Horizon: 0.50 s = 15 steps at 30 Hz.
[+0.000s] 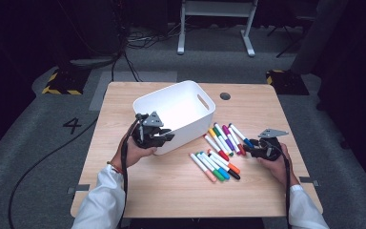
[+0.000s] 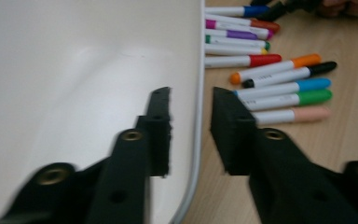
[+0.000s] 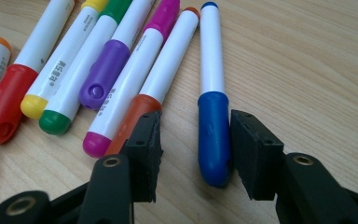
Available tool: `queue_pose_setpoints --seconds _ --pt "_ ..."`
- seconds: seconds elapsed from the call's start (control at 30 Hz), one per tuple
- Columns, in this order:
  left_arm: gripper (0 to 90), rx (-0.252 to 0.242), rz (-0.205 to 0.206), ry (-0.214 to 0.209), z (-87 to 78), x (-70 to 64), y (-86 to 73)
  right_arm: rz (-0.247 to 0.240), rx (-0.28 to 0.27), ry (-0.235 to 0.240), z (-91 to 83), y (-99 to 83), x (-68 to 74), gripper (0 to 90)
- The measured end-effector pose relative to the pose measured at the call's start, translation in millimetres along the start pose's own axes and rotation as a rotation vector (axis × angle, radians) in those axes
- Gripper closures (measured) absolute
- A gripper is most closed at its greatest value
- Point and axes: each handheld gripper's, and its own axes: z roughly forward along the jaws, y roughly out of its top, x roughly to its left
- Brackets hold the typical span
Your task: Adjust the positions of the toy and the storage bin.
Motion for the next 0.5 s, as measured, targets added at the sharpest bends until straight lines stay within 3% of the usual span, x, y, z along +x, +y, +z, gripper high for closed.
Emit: queue_pose_setpoints --seconds 0.03,0.07,0.1,0.2,0.3,0.33,0.43,0.5 --pt "62.8 -0.023 0.006 0.011 -4.0 -3.5 -0.4 -0.001 0.000 -0.001 0.0 0.1 0.1 54.4" --pt "53.2 -0.043 0.005 0.010 -6.5 -7.6 -0.9 -0.001 -0.005 -0.001 0.0 0.3 -0.1 53.9" --pt "53.2 -0.046 0.020 0.041 -9.5 -10.1 -0.8 -0.001 -0.005 -0.001 0.0 0.3 -0.1 53.9" --pt "47.3 -0.081 0.043 0.030 -16.2 -24.3 -4.6 0.003 -0.007 -0.001 0.5 0.4 -0.4 53.6" --pt "38.1 -0.090 0.049 0.094 -19.1 -40.1 -9.9 0.001 -0.014 -0.002 -0.2 1.1 -0.8 52.8" --pt "35.6 -0.100 0.070 0.123 -20.6 -51.7 -13.5 0.002 -0.018 0.001 -0.9 1.8 -1.0 52.4" --pt "32.9 -0.124 0.105 0.143 -26.1 -59.0 -15.4 0.007 -0.022 0.002 -0.8 2.2 -1.0 52.5" --pt "32.4 -0.176 0.096 0.157 -32.8 -62.0 -16.3 0.007 -0.017 -0.003 0.6 2.0 -1.3 52.8"
